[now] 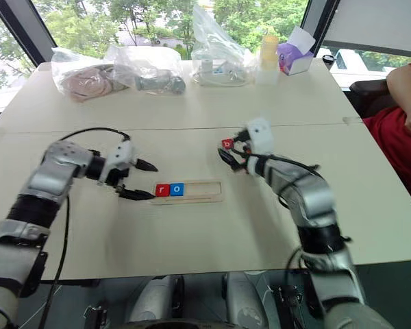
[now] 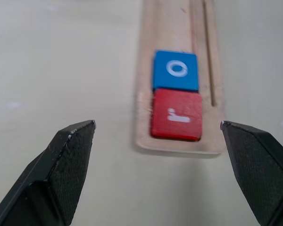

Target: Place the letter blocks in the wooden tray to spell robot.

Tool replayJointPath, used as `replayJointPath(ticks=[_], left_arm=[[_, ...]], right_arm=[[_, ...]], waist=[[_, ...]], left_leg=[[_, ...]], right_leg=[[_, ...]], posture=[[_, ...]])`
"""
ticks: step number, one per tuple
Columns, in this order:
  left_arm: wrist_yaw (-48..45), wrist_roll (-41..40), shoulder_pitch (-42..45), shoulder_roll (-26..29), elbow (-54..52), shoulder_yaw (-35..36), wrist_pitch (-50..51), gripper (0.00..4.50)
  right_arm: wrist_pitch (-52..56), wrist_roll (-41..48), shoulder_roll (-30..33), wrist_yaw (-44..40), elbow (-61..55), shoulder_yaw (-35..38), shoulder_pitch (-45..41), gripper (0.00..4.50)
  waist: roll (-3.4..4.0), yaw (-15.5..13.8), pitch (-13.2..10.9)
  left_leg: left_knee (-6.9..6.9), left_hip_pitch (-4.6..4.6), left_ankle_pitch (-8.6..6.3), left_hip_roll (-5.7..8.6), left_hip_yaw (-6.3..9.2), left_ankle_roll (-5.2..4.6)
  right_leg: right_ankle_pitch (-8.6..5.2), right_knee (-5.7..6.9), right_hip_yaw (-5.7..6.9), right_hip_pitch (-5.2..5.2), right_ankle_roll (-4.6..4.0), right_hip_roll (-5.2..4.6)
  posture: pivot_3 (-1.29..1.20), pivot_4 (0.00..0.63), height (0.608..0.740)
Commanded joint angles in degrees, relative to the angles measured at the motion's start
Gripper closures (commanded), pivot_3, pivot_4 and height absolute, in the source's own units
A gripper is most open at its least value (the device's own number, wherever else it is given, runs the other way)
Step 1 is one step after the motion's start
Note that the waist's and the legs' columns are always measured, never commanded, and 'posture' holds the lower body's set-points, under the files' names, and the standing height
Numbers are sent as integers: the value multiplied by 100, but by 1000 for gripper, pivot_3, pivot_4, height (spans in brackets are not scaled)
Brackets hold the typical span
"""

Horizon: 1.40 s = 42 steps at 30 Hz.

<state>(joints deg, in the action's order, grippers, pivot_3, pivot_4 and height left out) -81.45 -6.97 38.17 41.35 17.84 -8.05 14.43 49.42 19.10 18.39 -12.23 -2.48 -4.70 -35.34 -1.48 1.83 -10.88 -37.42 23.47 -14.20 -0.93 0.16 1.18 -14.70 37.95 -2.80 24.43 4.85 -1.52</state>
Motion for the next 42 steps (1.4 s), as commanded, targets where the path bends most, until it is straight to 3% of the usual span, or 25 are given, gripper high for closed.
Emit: replayJointPath(ticks=[1, 10, 13, 17, 18, 23, 27, 32, 36, 38, 42], left_arm=[[657, -369, -114, 94, -879, 612, 610, 52], [2083, -1284, -1707, 347, -3564, 1986, 2422, 52], [2372, -1524, -1963, 405, -3943, 2262, 2748, 0], [2602, -1698, -2093, 436, -4089, 2289, 2850, 0], [2646, -1711, -2092, 435, -4077, 2247, 2828, 0], [2718, -1811, -1965, 423, -4032, 2013, 2749, 0], [2653, -2013, -1857, 345, -4196, 1670, 2786, 0], [2642, -2166, -1826, 43, -4333, 1084, 2763, 0], [2624, -2107, -1745, -57, -4145, 854, 2612, 0], [2523, -2067, -1693, -90, -4010, 679, 2493, 0], [2468, -2038, -1534, -159, -3731, 519, 2339, 0]], right_arm=[[-436, -504, -336, 358, 925, -72, -459, 0], [-1161, -1184, -915, 863, 2883, 23, -1187, 0], [-1302, -1224, -1033, 764, 3046, 28, -1239, 899], [-1348, -1318, -1208, 673, 3163, -69, -1327, 3028], [-1357, -1351, -1249, 651, 3195, -101, -1350, 3369], [-1330, -1498, -1183, 659, 2964, -13, -1289, 3356], [-493, -1346, -829, 765, 1020, 464, -603, 3356], [1830, -1260, -613, 1089, -2431, 1342, 834, 3356], [3024, -1333, -1058, 1344, -3758, 1754, 1340, 3356], [3604, -1427, -1570, 1512, -4262, 1900, 1767, 3356], [4215, -1495, -2158, 1577, -4311, 2008, 1929, 3356]], waist=[[0, 5, 0], [0, 156, 0], [0, 158, 0], [0, 169, 0], [0, 175, 0], [0, 210, 0], [2, 137, -1], [3, -4, 0], [3, 85, 0], [4, 76, 4], [9, 77, 4]], left_leg=[[1, 0, 0, 0, 1, 0], [14, -5, 1, -4, 7, 3], [13, -9, 5, -4, 15, 8], [11, -13, 7, -2, 13, 11], [11, -13, 7, -2, 13, 12], [14, -12, 7, -2, 13, 12], [18, -6, 7, -2, 16, 12], [27, 4, 6, 1, 18, 12], [24, -5, 6, 0, 12, 12], [25, -14, 7, -2, 13, 13], [26, -18, 8, -3, 12, 13]], right_leg=[[0, 0, 0, 0, 0, -2], [0, 6, -6, 6, 1, -13], [2, 12, -4, 3, -2, -9], [3, 12, -4, -2, -2, -10], [3, 12, -4, -2, -2, -10], [3, 10, -4, -1, -3, -8], [2, 5, -3, 2, -2, -13], [-2, -15, -3, 3, 3, -18], [-1, -14, -6, 2, -1, -7], [-1, -10, -7, 1, -13, 8], [-12, 2, -7, 4, -30, 11]], posture=[[0, 150, 740], [0, 150, 740], [0, 150, 740], [0, 150, 740], [0, 150, 740], [0, 150, 740], [0, 150, 740], [0, 150, 740], [0, 150, 740], [0, 150, 740], [0, 150, 740]])
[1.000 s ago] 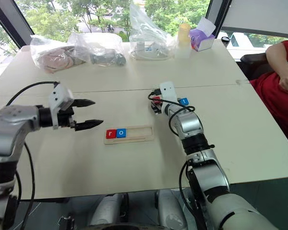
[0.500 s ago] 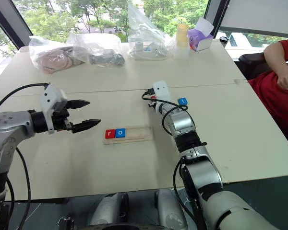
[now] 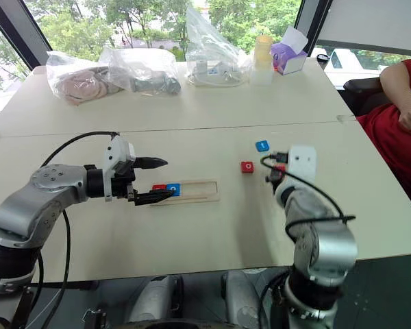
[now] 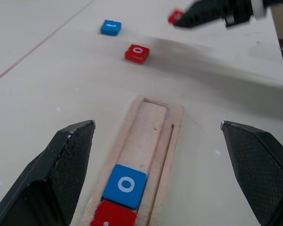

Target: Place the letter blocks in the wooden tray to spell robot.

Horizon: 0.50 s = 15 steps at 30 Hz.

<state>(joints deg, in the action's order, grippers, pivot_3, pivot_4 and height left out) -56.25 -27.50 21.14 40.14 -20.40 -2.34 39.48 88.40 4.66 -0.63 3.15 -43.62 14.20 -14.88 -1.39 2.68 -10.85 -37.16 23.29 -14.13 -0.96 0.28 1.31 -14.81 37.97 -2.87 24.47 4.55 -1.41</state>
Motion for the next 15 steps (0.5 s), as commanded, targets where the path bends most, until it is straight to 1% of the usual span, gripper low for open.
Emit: replayJointPath(ticks=[1, 5, 6, 7, 10, 11, 13, 15], left_arm=[[-58, 14, 222, -64, 154, -89, -183, 0], [-73, 54, 308, -117, 286, -181, -255, 0], [-64, 52, 312, -127, 286, -182, -251, 0], [-60, 49, 312, -127, 280, -178, -246, 0], [-79, 31, 273, -74, 267, -104, -224, 0], [-101, 5, 250, -30, 268, -41, -210, 0], [-169, -87, 235, 75, 282, 101, -153, 0], [-298, -166, 244, 240, 305, 197, -106, 0]], right_arm=[[319, -66, -305, 48, -105, 107, -126, 3356], [61, -151, -336, 83, 177, 49, -176, 3356], [41, -153, -375, 78, 208, 23, -156, 2309], [53, -160, -378, 79, 202, -22, -136, 1950], [65, -115, -208, -21, 17, -109, -141, 343], [-112, -135, -39, -53, -86, -74, -210, 67], [-701, -220, 591, -185, -154, -146, -365, 67], [-1126, -62, 1172, -565, -27, -138, -577, 67]], waist=[[-1, -12, 0], [-1, -12, 1], [-1, -11, 1], [-1, -11, 1], [-2, -12, 1], [-2, -12, 1], [0, -17, 0], [1, -13, -2]], left_leg=[[-3, 0, 0, 1, -1, 0], [-5, 4, 0, 3, -3, 1], [-4, 4, 0, 4, -3, 1], [-3, 5, 0, 3, -2, 0], [0, 6, 0, 3, 0, 1], [0, 6, 0, 3, 0, 1], [-1, 8, 0, 3, -1, 1], [-5, 11, 0, 4, -3, 1]], right_leg=[[0, 0, 0, -1, 0, -3], [0, -5, 1, -2, 4, -7], [-1, -5, 1, -2, 6, -8], [0, -5, 1, -1, 8, -8], [0, -5, 1, -1, 9, -8], [0, -5, 1, -2, 9, -9], [-1, -7, 1, -1, 9, -12], [-7, -11, 0, -1, 9, -18]], posture=[[0, 150, 740], [0, 150, 740], [0, 150, 740], [0, 150, 740], [0, 150, 740], [0, 150, 740], [0, 150, 740], [0, 150, 740]])
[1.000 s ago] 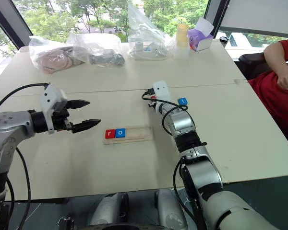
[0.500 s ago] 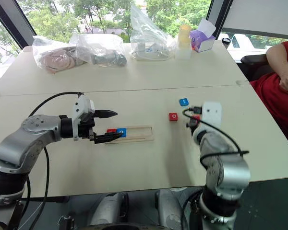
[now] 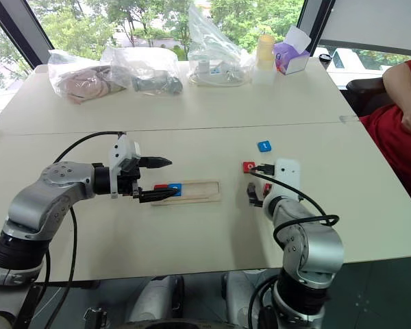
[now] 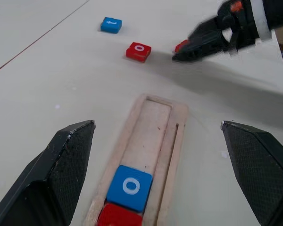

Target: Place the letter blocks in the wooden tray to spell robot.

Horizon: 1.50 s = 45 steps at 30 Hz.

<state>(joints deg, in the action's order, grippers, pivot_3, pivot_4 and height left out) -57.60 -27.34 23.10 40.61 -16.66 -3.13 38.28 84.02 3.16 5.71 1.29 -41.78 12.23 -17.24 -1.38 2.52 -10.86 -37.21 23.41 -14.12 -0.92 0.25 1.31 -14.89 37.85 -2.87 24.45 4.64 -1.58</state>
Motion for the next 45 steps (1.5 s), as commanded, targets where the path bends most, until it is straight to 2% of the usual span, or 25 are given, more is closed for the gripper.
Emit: replayJointPath(ticks=[1, 4, 6, 8, 12, 19, 29, 32, 36, 37, 41, 45], left_arm=[[-242, -204, 51, 292, -54, 295, 19, 0], [-627, -400, 53, 609, -129, 283, 126, 0], [-887, -493, 30, 795, -282, 204, 144, 0], [-1106, -477, 9, 1002, -484, 49, 127, 0], [-1108, -565, 49, 1069, -686, 25, 203, 0], [-841, -594, 24, 982, -688, 74, 327, 0], [-716, -585, -25, 1074, -693, 86, 405, 0], [-712, -547, -106, 1134, -617, 125, 360, 0], [-709, -524, -231, 1231, -526, 203, 288, 0], [-699, -494, -314, 1285, -461, 276, 245, 0], [-700, -364, -608, 1554, -221, 578, 86, 0], [-829, -391, -1079, 1916, -99, 1103, -12, 0]], right_arm=[[-909, 251, 820, -682, -99, 90, -411, 67], [-1984, 1002, 2164, -2585, 442, 12, -19, 67], [-3286, 1218, 2870, -3788, 1048, 57, 522, 67], [-4621, 1342, 3190, -4626, 1897, 267, 917, 67], [-6134, 1179, 3692, -5491, 3077, 100, 1267, 67], [-7168, 1197, 3947, -6367, 4139, -341, 1122, 67], [-7995, 864, 3768, -6531, 5392, -880, 438, 67], [-8076, 906, 3709, -6633, 5558, -998, 327, 892], [-8091, 930, 3656, -6666, 5623, -1052, 251, 2944], [-7914, 1028, 3613, -6625, 5569, -1013, 190, 3327], [-6953, 1527, 3441, -6508, 4912, -949, -140, 3327], [-6178, 1679, 3056, -6487, 4023, -1565, -827, 3327]], waist=[[-1, 8, 0], [-3, 8, 0], [-4, -22, 0], [-6, -27, -1], [-3, -9, -3], [-5, 0, -4], [-4, -7, -4], [-5, -7, -4], [-4, -3, -4], [-4, 2, -4], [0, 17, -6], [4, 23, -9]], left_leg=[[0, 0, 0, 1, -4, 0], [7, -3, 0, 3, -5, -1], [16, -1, -3, 1, -4, -6], [20, 2, -9, 2, 0, -14], [12, 2, -10, 2, -12, -17], [-1, -12, -10, -1, -12, -16], [-4, -10, -9, 1, -11, -15], [-4, -10, -9, 1, -11, -15], [-4, -11, -9, 0, -10, -15], [-5, -13, -9, 0, -10, -15], [-6, -16, -9, -4, -11, -15], [-3, -13, -9, -6, -10, -15]], right_leg=[[-2, -6, -1, 0, -4, -1], [0, -16, 1, -6, 4, 8], [0, -30, 11, -16, 10, 14], [-3, -47, 21, -25, 15, 13], [-2, -54, 3, -26, 19, 3], [3, -46, -1, -37, 11, 15], [4, -42, -1, -36, 15, 9], [4, -42, -1, -38, 16, 9], [5, -41, -1, -38, 17, 9], [5, -40, -1, -40, 16, 8], [7, -36, -2, -37, 10, 9], [8, -27, -1, -25, 11, 9]], posture=[[0, 150, 740], [0, 150, 740], [0, 150, 740], [0, 150, 740], [0, 150, 740], [0, 150, 740], [0, 150, 740], [0, 150, 740], [0, 150, 740], [0, 150, 740], [0, 150, 740], [0, 150, 740]])
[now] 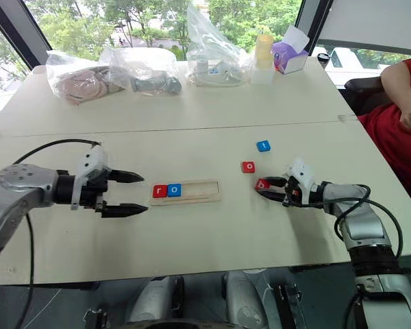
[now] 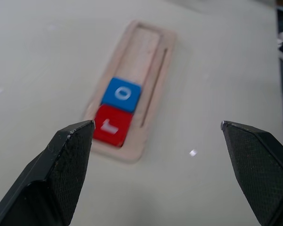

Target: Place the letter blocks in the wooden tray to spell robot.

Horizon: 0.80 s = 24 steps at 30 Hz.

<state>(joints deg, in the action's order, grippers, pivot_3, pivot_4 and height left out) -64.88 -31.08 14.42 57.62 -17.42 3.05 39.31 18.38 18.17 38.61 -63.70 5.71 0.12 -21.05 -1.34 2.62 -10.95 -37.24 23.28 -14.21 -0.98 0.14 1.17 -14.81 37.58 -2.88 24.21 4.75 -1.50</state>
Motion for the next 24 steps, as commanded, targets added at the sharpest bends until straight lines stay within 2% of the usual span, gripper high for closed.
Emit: replayJointPath(ticks=[1, 6, 9, 12, 24], left_arm=[[-93, -65, -355, 261, -38, 615, -57, 0], [126, -240, -765, 199, -402, 894, 146, 0], [298, -326, -790, 128, -569, 947, 269, 0], [489, -229, -953, 102, -780, 902, 269, 0], [858, -542, -1095, -45, -1107, 1002, 534, 0]], right_arm=[[466, 78, -399, -45, -798, -670, -662, 3327], [168, -578, -1098, 44, -388, -1684, -1288, 3327], [-101, -772, -1331, 31, -122, -1926, -1438, 3327], [-447, -1004, -1508, -62, 393, -2149, -1604, 3327], [-875, -1286, -1623, -234, 1171, -2177, -1873, 3327]], waist=[[0, 22, 0], [-4, -82, 1], [-4, -182, 1], [-5, -162, 2], [-5, -136, 1]], left_leg=[[1, 0, 0, -9, -1, 0], [5, 12, 0, -12, 5, 0], [3, 17, 0, 1, 4, 1], [-4, 19, 0, 6, -4, 1], [1, 11, 1, 1, -1, 2]], right_leg=[[0, 1, 0, 3, 0, 1], [-1, 2, 13, 9, -1, -2], [-1, -3, 10, 12, -2, -21], [-1, -10, 6, 9, -2, -29], [1, -5, 7, 10, -1, -14]], posture=[[0, 150, 740], [0, 150, 740], [0, 150, 740], [0, 150, 740], [0, 150, 740]])
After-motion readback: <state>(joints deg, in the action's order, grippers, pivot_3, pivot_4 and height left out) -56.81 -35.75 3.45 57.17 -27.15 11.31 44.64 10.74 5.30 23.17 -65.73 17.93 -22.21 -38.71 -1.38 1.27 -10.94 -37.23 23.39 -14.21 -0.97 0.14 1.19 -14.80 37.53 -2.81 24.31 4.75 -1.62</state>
